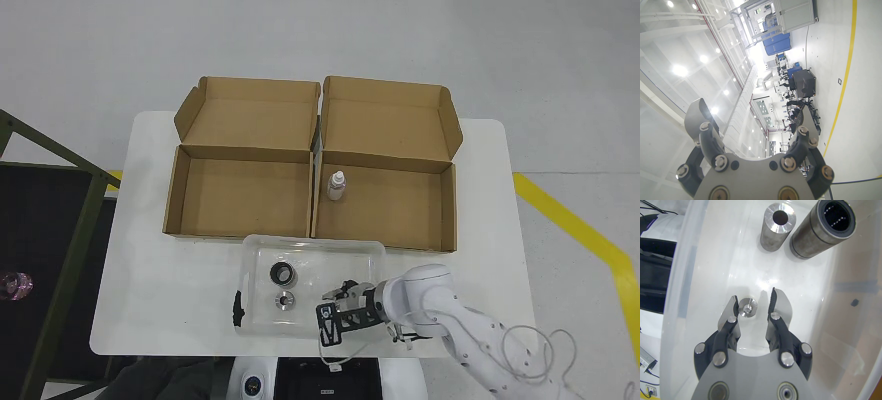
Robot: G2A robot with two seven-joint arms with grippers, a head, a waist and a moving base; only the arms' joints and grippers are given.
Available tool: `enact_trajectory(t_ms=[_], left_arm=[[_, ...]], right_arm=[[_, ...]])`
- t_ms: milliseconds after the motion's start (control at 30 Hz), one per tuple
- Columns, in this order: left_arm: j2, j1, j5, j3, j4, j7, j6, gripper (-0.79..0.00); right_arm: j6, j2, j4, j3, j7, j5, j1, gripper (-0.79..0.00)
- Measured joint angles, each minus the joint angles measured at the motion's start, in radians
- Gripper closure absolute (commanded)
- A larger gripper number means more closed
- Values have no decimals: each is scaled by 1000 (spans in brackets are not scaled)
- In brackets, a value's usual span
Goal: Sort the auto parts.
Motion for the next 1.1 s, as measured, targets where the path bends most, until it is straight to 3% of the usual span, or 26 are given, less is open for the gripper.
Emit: enact_trajectory(t_ms=[33,67,533,1100], left_arm=[[0,0,0,0,0,0,0,-785],[0,0,0,0,0,0,0,-785],[0,0,0,0,0,0,0,-785],[0,0,0,0,0,0,0,-785]], right_arm=[[-1,0,1,-2,-1,3,1,-222],[-2,0,2,-4,-2,5,3,0],[36,3,-37,16,-109,42,18,0],[80,22,-109,153,-421,4,12,0]])
